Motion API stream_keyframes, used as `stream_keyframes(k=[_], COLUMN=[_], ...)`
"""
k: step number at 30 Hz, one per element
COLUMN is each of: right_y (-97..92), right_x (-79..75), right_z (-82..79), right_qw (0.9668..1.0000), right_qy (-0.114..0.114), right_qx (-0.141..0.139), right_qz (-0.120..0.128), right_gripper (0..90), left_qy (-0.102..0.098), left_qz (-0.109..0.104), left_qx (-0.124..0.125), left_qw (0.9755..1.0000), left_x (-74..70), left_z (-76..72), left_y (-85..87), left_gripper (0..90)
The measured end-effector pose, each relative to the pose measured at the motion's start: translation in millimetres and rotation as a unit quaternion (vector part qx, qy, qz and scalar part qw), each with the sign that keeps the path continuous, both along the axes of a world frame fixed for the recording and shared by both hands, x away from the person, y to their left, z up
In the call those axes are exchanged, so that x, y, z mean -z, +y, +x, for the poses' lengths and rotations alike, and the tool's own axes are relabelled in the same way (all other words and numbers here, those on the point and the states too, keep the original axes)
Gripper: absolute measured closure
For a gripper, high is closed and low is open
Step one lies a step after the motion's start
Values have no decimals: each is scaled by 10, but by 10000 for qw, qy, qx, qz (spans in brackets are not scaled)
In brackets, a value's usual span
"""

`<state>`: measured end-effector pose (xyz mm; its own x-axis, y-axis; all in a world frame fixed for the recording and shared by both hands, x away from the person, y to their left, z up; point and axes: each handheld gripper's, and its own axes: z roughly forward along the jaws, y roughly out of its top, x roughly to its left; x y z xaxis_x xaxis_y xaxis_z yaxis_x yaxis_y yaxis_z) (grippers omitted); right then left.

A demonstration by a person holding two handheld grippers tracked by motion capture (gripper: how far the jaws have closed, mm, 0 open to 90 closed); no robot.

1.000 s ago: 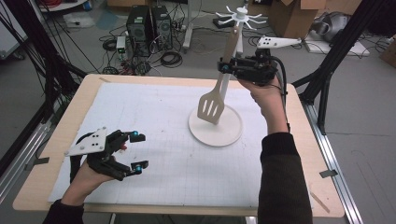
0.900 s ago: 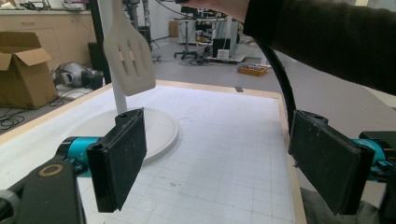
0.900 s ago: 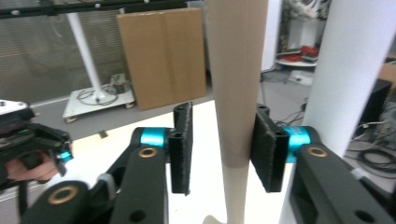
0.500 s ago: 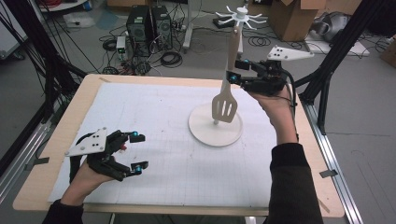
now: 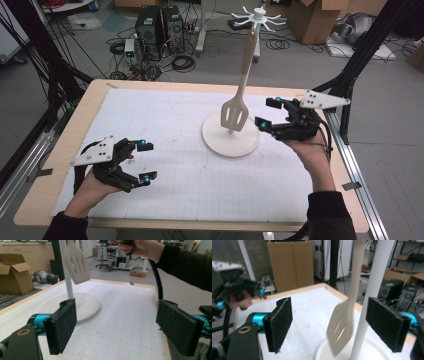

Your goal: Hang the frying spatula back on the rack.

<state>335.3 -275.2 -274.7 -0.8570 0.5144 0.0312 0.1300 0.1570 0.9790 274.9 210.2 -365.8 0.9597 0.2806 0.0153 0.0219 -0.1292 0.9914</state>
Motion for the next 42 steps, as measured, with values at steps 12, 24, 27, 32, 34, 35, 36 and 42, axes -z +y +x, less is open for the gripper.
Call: stream_keyframes(k=[12,24,27,32,34,35,36,42], right_y=[-52,-40,-50,-86,-95,-96,-95,-89], right_x=[786,1285,1287,1277,1277,1278,1279,1284], right_z=[-503,-648,-627,-615,-606,-605,-603,-599], right_qw=[9995,9981,9983,9986,9987,9986,9986,9984], right_qy=[207,492,486,469,467,479,489,534], right_qx=[-235,-89,-39,12,22,19,15,-20], right_qz=[-93,-354,-330,-240,-213,-208,-205,-186], right_gripper=[143,142,142,142,142,142,141,139], left_qy=[68,131,98,52,53,55,51,44], left_qz=[125,72,44,31,22,22,28,39], left_qx=[-408,-879,-931,-958,-979,-976,-989,-972], left_qw=[9991,9960,9956,9954,9952,9952,9951,9953], left_x=[220,363,363,358,354,354,354,352], left_z=[68,74,59,16,7,6,5,5], left_y=[201,443,467,490,497,500,500,485], left_gripper=[171,170,170,170,171,171,171,171])
